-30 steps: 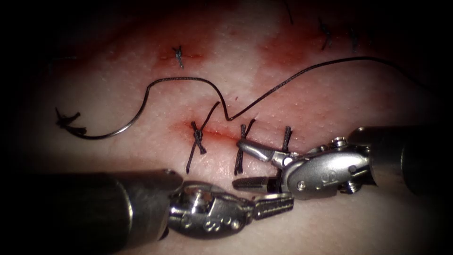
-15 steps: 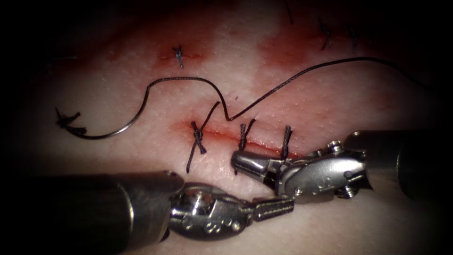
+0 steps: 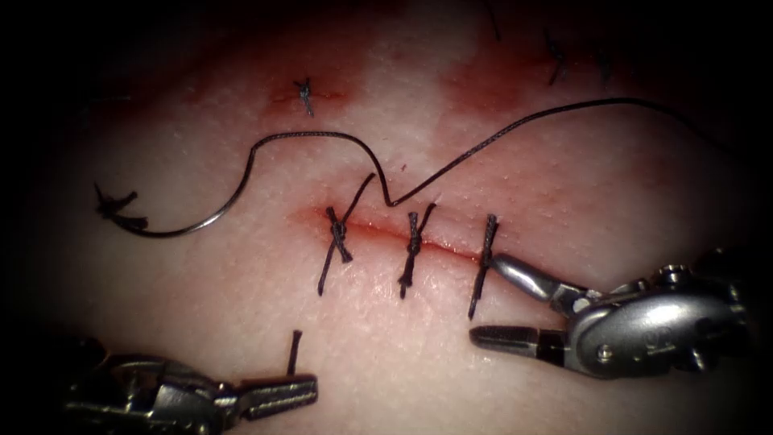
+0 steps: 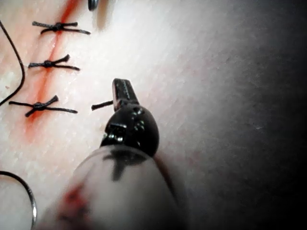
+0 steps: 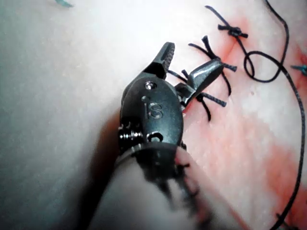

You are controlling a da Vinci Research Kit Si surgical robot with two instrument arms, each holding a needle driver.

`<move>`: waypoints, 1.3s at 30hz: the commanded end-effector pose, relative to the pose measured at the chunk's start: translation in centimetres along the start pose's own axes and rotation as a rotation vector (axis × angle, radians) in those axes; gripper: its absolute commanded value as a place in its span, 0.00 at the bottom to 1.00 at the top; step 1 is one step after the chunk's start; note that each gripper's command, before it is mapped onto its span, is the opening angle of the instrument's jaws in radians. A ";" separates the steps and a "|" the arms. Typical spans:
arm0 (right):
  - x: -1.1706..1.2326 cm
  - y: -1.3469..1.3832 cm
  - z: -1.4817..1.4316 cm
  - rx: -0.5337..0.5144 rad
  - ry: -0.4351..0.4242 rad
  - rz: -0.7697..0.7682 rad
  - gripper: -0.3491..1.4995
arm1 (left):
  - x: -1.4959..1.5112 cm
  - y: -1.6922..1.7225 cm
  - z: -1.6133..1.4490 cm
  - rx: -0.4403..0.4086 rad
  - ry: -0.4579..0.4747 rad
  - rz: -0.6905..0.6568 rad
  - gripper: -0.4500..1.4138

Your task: Wound Closure

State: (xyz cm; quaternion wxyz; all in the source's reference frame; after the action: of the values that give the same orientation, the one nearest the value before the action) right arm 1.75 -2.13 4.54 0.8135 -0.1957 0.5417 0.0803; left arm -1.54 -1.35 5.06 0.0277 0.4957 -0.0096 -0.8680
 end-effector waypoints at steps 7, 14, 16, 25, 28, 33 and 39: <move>-0.09 0.00 -0.19 -0.002 -0.059 0.085 0.94 | -0.65 0.28 -0.11 -0.063 0.134 -0.673 0.42; -0.06 -0.05 -0.19 -0.003 -0.059 0.089 0.94 | -1.23 0.26 -0.20 -0.025 0.079 -0.769 0.81; -0.06 -0.06 -0.20 -0.004 -0.059 0.088 0.94 | -1.31 0.25 -0.31 -0.011 0.045 -0.765 0.82; -0.06 -0.06 -0.20 -0.004 -0.059 0.088 0.94 | -1.70 0.23 -1.03 0.002 -0.150 -0.724 0.83; -0.06 -0.05 -0.21 0.016 -0.082 0.085 0.94 | -1.70 0.13 -1.22 0.016 -0.219 -0.686 0.83; -0.03 0.05 -0.15 0.136 -0.185 0.196 0.93 | -1.26 -0.35 -1.37 0.085 -0.159 -0.631 0.78; 0.07 0.34 -0.09 0.285 -0.148 0.318 0.86 | -0.34 -0.96 -0.88 0.042 0.018 -0.527 0.73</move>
State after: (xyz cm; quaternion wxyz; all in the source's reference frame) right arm 1.51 -1.83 4.32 0.8468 0.0220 0.5109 0.1463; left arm -0.73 -0.26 4.73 -0.1971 0.5035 0.0995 -0.8353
